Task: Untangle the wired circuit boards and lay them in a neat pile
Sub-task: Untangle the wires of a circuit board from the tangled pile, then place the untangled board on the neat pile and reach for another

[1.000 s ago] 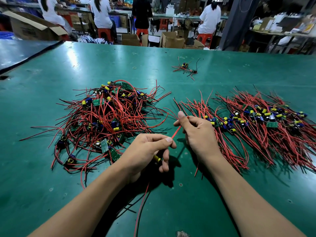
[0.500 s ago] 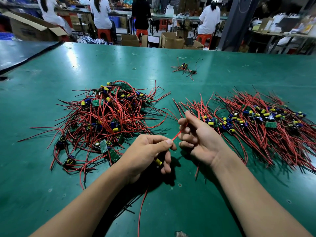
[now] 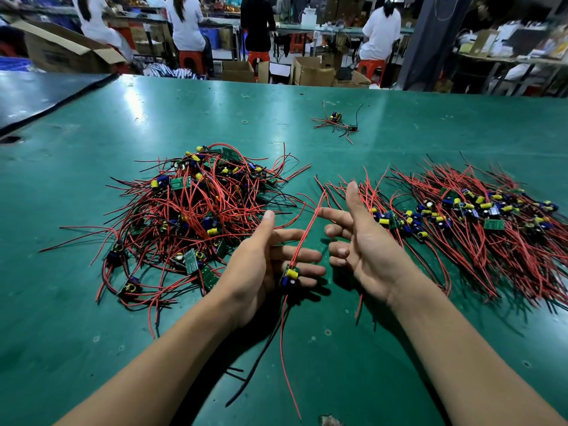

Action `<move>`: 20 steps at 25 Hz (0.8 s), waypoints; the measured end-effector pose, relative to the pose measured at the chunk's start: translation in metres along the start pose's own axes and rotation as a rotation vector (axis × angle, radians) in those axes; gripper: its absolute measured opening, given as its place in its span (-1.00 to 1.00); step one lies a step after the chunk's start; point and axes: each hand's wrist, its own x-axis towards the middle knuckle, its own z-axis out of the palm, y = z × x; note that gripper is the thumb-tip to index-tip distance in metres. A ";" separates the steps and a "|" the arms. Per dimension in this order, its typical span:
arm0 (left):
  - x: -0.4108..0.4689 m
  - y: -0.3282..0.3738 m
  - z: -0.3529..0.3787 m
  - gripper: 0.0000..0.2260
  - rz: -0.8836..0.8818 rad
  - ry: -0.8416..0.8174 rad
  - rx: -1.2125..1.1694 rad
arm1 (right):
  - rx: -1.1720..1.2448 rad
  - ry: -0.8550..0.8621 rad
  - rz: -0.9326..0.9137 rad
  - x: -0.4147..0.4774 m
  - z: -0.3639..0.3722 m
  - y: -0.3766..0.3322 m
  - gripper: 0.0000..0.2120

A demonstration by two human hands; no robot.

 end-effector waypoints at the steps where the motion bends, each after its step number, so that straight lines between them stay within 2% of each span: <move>1: 0.001 0.000 -0.001 -0.42 0.011 -0.003 -0.019 | -0.038 0.009 -0.034 -0.001 0.000 0.000 -0.22; 6: 0.007 0.001 -0.005 -0.36 0.113 0.005 -0.122 | -0.296 -0.020 -0.221 -0.012 0.009 0.008 -0.44; 9: 0.007 0.001 -0.006 -0.34 0.127 -0.056 -0.178 | -0.593 -0.064 -0.267 -0.022 0.020 0.017 -0.53; 11: 0.006 0.001 -0.005 -0.36 0.124 -0.086 -0.182 | -0.739 -0.006 -0.351 -0.023 0.025 0.021 -0.63; 13: 0.006 0.000 -0.003 -0.38 0.120 -0.051 -0.160 | -0.741 0.072 -0.428 -0.019 0.023 0.020 -0.73; 15: 0.006 -0.002 -0.002 -0.54 0.159 0.042 -0.109 | -0.730 0.217 -0.490 -0.012 0.012 0.012 -0.82; 17: 0.002 -0.003 -0.004 -0.75 0.276 0.195 0.132 | -0.741 0.390 -0.562 -0.006 -0.005 0.000 -0.87; 20: -0.001 -0.003 -0.013 -0.92 0.465 0.407 0.707 | -0.923 0.573 -0.593 -0.001 -0.027 -0.009 -0.85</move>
